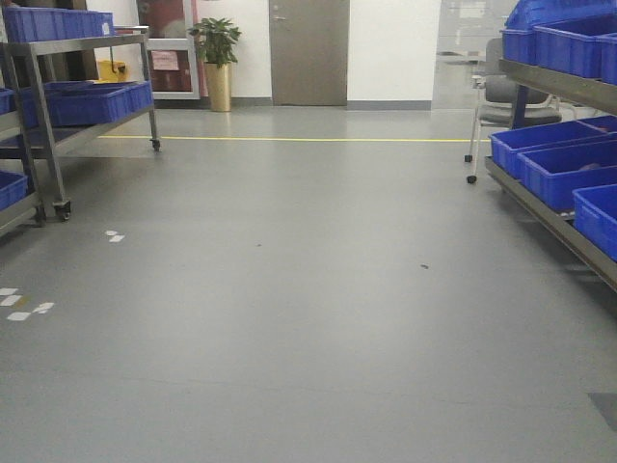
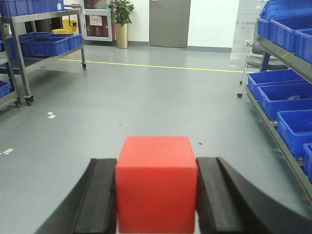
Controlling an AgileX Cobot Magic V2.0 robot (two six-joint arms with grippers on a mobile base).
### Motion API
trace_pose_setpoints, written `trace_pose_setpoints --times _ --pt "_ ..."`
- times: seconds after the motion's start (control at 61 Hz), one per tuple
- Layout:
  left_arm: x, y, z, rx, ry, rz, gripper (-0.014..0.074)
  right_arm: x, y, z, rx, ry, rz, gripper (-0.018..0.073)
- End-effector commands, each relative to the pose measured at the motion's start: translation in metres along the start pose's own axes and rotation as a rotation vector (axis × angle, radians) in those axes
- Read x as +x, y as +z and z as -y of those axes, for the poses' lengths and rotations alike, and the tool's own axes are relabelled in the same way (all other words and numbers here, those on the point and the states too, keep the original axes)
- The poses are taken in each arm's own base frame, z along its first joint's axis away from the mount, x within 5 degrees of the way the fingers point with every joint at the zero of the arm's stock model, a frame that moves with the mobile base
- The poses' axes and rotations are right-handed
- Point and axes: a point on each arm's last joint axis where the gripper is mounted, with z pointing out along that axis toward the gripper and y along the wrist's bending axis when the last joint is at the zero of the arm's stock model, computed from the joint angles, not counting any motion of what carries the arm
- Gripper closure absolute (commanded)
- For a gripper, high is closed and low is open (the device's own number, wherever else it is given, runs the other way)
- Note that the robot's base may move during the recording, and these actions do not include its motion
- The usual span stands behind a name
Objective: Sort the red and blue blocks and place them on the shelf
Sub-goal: 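Drive forward down the aisle carrying both cubes, then turn the base toward the shelf of blue bins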
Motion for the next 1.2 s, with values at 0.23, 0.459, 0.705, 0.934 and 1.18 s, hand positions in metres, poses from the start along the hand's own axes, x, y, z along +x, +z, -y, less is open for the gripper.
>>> trace_pose_setpoints --times 0.23,0.459,0.705,0.934,1.18 --pt "-0.017 -0.001 0.0015 0.013 -0.001 0.117 0.0474 -0.0161 -0.0012 0.0004 0.009 -0.002 0.099 0.0482" --pt "-0.017 -0.001 0.0015 0.013 -0.001 0.117 0.0474 -0.0161 -0.0012 0.0004 0.009 -0.002 0.099 0.0482" --pt "-0.017 -0.001 0.0015 0.013 -0.001 0.117 0.0474 -0.0161 -0.0012 0.0004 0.009 -0.002 0.099 0.0482" --pt "-0.017 -0.001 0.0015 0.013 -0.001 0.117 0.0474 -0.0161 -0.0012 0.0004 0.009 -0.002 0.099 0.0482" --pt "-0.017 -0.001 0.0015 0.013 -0.001 0.117 0.0474 -0.0161 -0.0012 0.0004 0.009 -0.002 0.099 0.0482"
